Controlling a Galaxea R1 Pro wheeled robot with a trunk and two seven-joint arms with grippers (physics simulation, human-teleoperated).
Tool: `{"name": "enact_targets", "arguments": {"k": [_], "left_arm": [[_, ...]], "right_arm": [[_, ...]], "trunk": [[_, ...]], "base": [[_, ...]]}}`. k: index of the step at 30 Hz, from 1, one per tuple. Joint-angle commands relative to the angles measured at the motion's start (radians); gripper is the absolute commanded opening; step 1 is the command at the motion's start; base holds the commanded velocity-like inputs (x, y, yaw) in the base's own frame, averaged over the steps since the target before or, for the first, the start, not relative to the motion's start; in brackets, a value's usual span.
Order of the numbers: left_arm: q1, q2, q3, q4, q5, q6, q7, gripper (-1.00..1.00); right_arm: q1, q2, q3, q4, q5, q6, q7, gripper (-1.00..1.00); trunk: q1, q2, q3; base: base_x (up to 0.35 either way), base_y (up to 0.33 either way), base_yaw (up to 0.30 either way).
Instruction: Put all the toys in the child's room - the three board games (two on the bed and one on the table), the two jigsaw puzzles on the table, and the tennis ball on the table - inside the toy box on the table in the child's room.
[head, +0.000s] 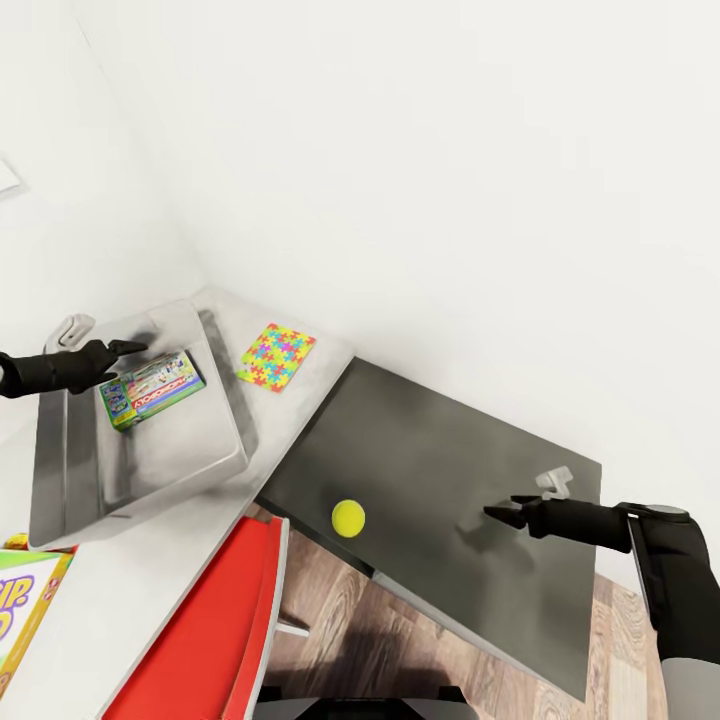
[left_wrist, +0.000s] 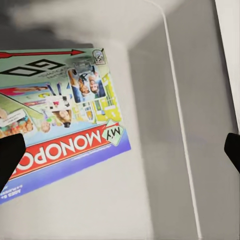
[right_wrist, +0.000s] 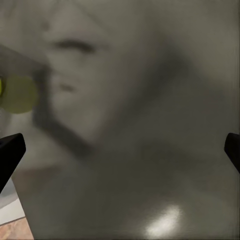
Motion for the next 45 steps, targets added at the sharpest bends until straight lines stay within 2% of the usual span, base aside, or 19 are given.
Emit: {"name": "enact_targets", "arguments": {"k": [1,23,29,37,39,40,44,45], "left_arm": [[-0.001,0.000,0.002,0.000,-0.010,0.004,-0.011,1.00],[0.005,-0.003,0.002,-0.034,-0.009,0.004,-0.044,1.00],[0.006,-0.015,0.001,-0.036,-0.009,0.004,-0.047,1.00],[0.007,-0.046,0.001,-0.062,-0.008,0.010,-0.049,1.00],[0.007,-0.068,0.002,-0.086,-0.008,0.020,-0.050,1.00],[0.007,-0.068,0.002,-0.086,-0.008,0.020,-0.050,1.00],[0.006,-0.116,0.009,-0.126,-0.008,0.030,-0.051,1.00],[0.006,-0.116,0.009,-0.126,-0.008,0.030,-0.051,1.00]], "right_arm": [[-0.001,0.000,-0.002,-0.001,0.008,0.008,0.009,1.00],[-0.001,-0.001,-0.004,-0.010,0.008,0.008,0.008,1.00],[-0.001,0.000,-0.004,-0.010,0.008,0.009,0.008,1.00],[-0.001,0.000,-0.004,-0.019,0.008,0.009,0.008,1.00],[-0.001,-0.001,-0.004,-0.027,0.008,0.009,0.008,1.00],[-0.001,-0.001,-0.004,-0.027,0.008,0.009,0.008,1.00],[-0.001,-0.001,-0.004,-0.034,0.009,0.009,0.008,1.00],[-0.001,-0.001,-0.004,-0.034,0.009,0.009,0.008,1.00]], "trunk": [[0.000,-0.002,-0.001],[0.000,-0.002,-0.001],[0.000,-0.002,-0.001],[0.000,-0.002,-0.001],[0.000,-0.002,-0.001],[0.000,-0.002,-0.001],[0.000,-0.002,-0.001],[0.000,-0.002,-0.001]], "base": [[-0.060,0.000,0.000],[-0.293,0.000,0.000],[-0.115,0.000,0.000],[-0.042,0.000,-0.061],[-0.020,0.000,-0.158],[-0.018,0.000,-0.170],[-0.011,0.000,-0.209],[-0.007,0.000,-0.227]]}}
